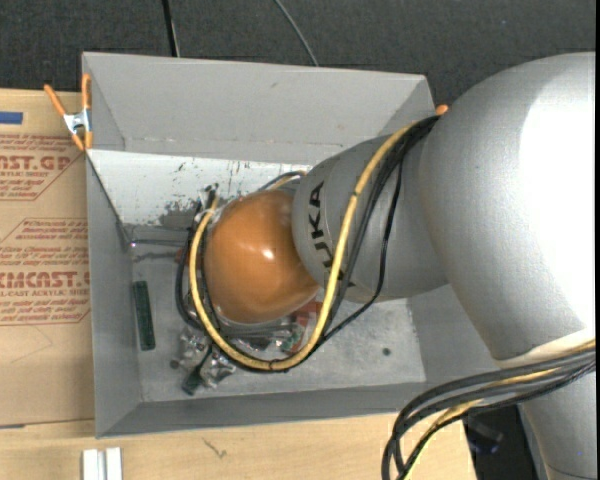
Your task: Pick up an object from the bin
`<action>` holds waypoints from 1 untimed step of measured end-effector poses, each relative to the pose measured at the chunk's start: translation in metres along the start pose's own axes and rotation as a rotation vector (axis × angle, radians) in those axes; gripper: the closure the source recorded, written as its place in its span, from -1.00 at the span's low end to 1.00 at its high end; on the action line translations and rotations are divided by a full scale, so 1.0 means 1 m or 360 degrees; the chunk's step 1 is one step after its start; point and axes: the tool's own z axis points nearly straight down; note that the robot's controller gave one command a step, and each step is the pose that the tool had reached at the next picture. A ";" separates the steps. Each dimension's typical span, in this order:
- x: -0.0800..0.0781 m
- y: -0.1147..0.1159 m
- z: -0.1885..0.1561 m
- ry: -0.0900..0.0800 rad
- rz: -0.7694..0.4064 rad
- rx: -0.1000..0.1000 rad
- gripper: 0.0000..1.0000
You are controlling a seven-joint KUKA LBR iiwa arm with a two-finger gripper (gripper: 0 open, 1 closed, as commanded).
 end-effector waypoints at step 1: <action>-0.023 0.007 -0.192 0.0010 -0.0241 0.0007 1.00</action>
Offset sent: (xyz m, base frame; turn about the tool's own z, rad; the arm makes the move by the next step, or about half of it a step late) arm 0.0000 0.0000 0.0000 0.0000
